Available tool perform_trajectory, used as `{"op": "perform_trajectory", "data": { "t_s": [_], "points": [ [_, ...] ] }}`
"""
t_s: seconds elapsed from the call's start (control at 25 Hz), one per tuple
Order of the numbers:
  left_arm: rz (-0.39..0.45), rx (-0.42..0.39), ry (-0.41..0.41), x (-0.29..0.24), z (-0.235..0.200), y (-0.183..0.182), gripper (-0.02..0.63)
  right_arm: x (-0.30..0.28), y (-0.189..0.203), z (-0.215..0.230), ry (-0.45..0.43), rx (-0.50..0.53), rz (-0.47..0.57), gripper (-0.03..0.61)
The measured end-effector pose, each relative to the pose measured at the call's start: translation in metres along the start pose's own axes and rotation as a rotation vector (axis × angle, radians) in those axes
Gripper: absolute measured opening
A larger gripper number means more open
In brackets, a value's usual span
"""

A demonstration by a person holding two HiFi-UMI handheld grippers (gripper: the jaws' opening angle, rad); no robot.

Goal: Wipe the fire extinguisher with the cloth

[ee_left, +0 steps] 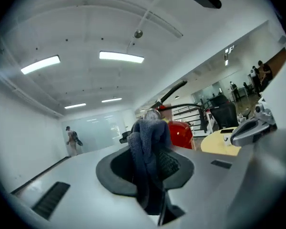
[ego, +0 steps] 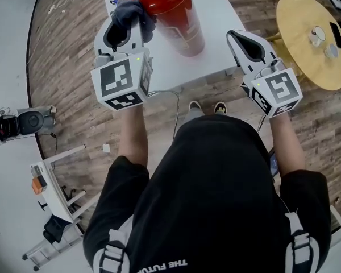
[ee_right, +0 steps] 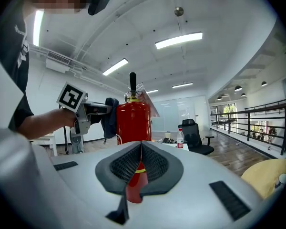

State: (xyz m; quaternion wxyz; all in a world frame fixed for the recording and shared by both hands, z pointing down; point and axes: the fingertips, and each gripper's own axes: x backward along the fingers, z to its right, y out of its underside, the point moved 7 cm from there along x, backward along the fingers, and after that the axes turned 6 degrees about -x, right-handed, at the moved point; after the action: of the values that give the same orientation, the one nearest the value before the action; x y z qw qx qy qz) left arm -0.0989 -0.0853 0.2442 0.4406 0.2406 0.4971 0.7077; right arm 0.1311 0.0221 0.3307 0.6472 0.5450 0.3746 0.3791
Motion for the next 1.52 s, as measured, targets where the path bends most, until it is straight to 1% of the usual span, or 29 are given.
{"op": "perform_trajectory", "data": {
  "t_s": [0.04, 0.12, 0.16, 0.2, 0.28, 0.32, 0.4, 0.44, 0.52, 0.6, 0.72, 0.8, 0.88, 0.92, 0.96, 1.04, 1.12, 1.2, 1.28, 1.36, 1.44, 1.52],
  "points": [
    [-0.042, 0.025, 0.01, 0.001, 0.006, 0.015, 0.094, 0.001, 0.002, 0.0, 0.0, -0.006, -0.003, 0.018],
    [-0.152, 0.131, 0.086, -0.001, 0.025, 0.057, 0.094, 0.002, 0.007, 0.0, -0.002, -0.016, -0.012, 0.018],
    [-0.189, 0.179, 0.113, -0.004, 0.036, 0.081, 0.094, 0.003, 0.01, 0.0, -0.005, -0.017, -0.02, 0.018],
    [-0.204, 0.196, 0.117, -0.007, 0.047, 0.103, 0.094, 0.003, 0.012, 0.0, -0.007, -0.017, -0.029, 0.018],
    [-0.207, 0.176, 0.076, -0.013, 0.062, 0.141, 0.094, 0.002, 0.017, 0.0, -0.009, -0.021, -0.041, 0.018],
    [-0.219, 0.188, 0.057, -0.015, 0.068, 0.158, 0.094, 0.002, 0.019, -0.001, -0.011, -0.026, -0.046, 0.018],
    [-0.235, 0.281, 0.039, -0.017, 0.082, 0.187, 0.092, 0.004, 0.023, -0.003, -0.017, -0.03, -0.06, 0.018],
    [-0.254, 0.32, 0.046, -0.018, 0.088, 0.2, 0.092, 0.005, 0.024, -0.003, -0.021, -0.027, -0.067, 0.018],
    [-0.336, 0.336, 0.084, -0.022, 0.104, 0.223, 0.092, 0.004, 0.026, -0.004, -0.026, -0.022, -0.078, 0.018],
    [-0.407, 0.354, 0.111, -0.023, 0.12, 0.236, 0.092, 0.004, 0.029, -0.007, -0.025, -0.023, -0.083, 0.018],
    [-0.444, 0.386, 0.089, -0.021, 0.144, 0.236, 0.092, 0.008, 0.031, -0.008, -0.009, -0.023, -0.089, 0.018],
    [-0.474, 0.39, 0.037, -0.023, 0.158, 0.23, 0.092, 0.01, 0.032, -0.006, 0.012, -0.021, -0.09, 0.018],
    [-0.508, 0.411, -0.021, -0.026, 0.164, 0.226, 0.092, 0.014, 0.032, -0.002, 0.034, -0.024, -0.086, 0.018],
    [-0.515, 0.423, -0.029, -0.027, 0.168, 0.224, 0.092, 0.016, 0.031, -0.001, 0.045, -0.027, -0.085, 0.018],
    [-0.514, 0.427, -0.015, -0.028, 0.173, 0.221, 0.092, 0.019, 0.031, 0.001, 0.056, -0.029, -0.084, 0.018],
    [-0.489, 0.413, 0.064, -0.035, 0.189, 0.213, 0.094, 0.026, 0.031, 0.005, 0.078, -0.031, -0.084, 0.018],
    [-0.467, 0.423, 0.129, -0.048, 0.201, 0.204, 0.092, 0.031, 0.031, 0.008, 0.098, -0.033, -0.081, 0.018],
    [-0.464, 0.454, 0.151, -0.059, 0.205, 0.195, 0.092, 0.037, 0.028, 0.01, 0.114, -0.034, -0.072, 0.018],
    [-0.438, 0.472, 0.157, -0.061, 0.203, 0.18, 0.092, 0.045, 0.025, 0.013, 0.127, -0.035, -0.064, 0.018],
    [-0.403, 0.51, 0.166, -0.057, 0.194, 0.157, 0.092, 0.051, 0.024, 0.016, 0.14, -0.037, -0.06, 0.018],
    [-0.389, 0.57, 0.185, -0.05, 0.179, 0.131, 0.092, 0.055, 0.023, 0.02, 0.15, -0.041, -0.059, 0.018],
    [-0.339, 0.617, 0.201, -0.041, 0.16, 0.102, 0.092, 0.055, 0.022, 0.022, 0.148, -0.046, -0.055, 0.018]
  ]
}}
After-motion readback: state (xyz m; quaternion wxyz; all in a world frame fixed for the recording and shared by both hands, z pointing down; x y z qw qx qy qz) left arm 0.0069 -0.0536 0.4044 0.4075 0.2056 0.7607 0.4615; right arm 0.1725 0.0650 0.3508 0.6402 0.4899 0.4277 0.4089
